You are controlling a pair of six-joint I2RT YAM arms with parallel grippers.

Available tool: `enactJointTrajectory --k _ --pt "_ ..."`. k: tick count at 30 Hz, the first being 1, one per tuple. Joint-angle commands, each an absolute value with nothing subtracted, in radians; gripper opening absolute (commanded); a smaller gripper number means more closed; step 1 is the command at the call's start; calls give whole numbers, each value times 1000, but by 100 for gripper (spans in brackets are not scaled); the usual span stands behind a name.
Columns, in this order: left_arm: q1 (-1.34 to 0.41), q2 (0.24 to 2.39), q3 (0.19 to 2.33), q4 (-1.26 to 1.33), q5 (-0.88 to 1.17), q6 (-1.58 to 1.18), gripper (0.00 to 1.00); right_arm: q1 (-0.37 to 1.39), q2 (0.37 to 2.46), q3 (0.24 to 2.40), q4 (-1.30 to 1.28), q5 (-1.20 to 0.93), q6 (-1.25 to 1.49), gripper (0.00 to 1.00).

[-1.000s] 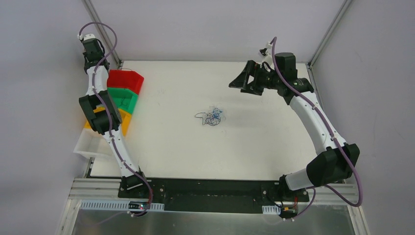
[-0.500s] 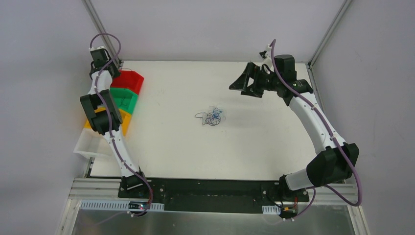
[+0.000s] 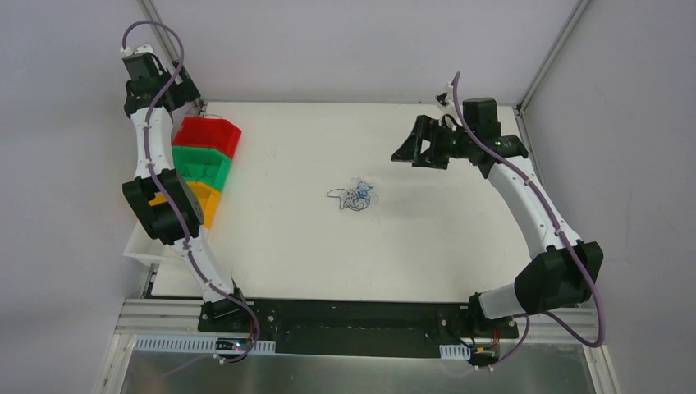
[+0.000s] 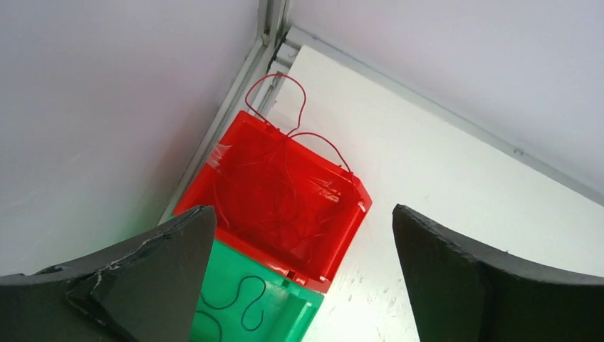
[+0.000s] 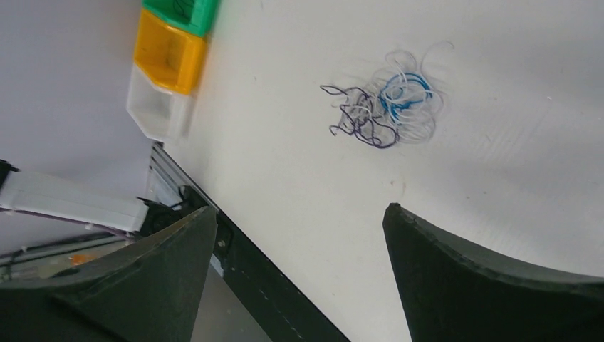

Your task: Untangle the cables

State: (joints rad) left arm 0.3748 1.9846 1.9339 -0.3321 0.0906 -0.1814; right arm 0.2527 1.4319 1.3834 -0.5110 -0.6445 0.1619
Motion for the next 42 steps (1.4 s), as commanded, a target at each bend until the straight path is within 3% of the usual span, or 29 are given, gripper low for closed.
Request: enactJointTrajectory --k 1,3,8,16,18,23,32,42 --pt "382 1863 1970 -443 113 -110 99 244 1470 1405 -682 -637 -84 90" --pt "383 1830 1950 -464 168 -102 99 242 1504 1405 -727 -626 -141 90" --pt "343 1762 1859 -538 635 -57 99 248 1630 1439 -780 -652 -182 85" --pt "-8 1791 1637 -575 826 -47 99 313 1915 1632 -790 -696 -169 73" --pt "-93 1831 1604 -565 864 -45 95 336 1958 1650 -762 -713 -150 71" --pt "-224 1930 1556 -532 883 -24 79 387 2042 1675 -680 -714 -91 70" --pt "-264 2014 1468 -460 863 55 63 419 2161 1727 -570 -660 -32 69" --pt "-300 2051 1434 -413 826 194 56 446 2211 1726 -512 -622 -6 68"
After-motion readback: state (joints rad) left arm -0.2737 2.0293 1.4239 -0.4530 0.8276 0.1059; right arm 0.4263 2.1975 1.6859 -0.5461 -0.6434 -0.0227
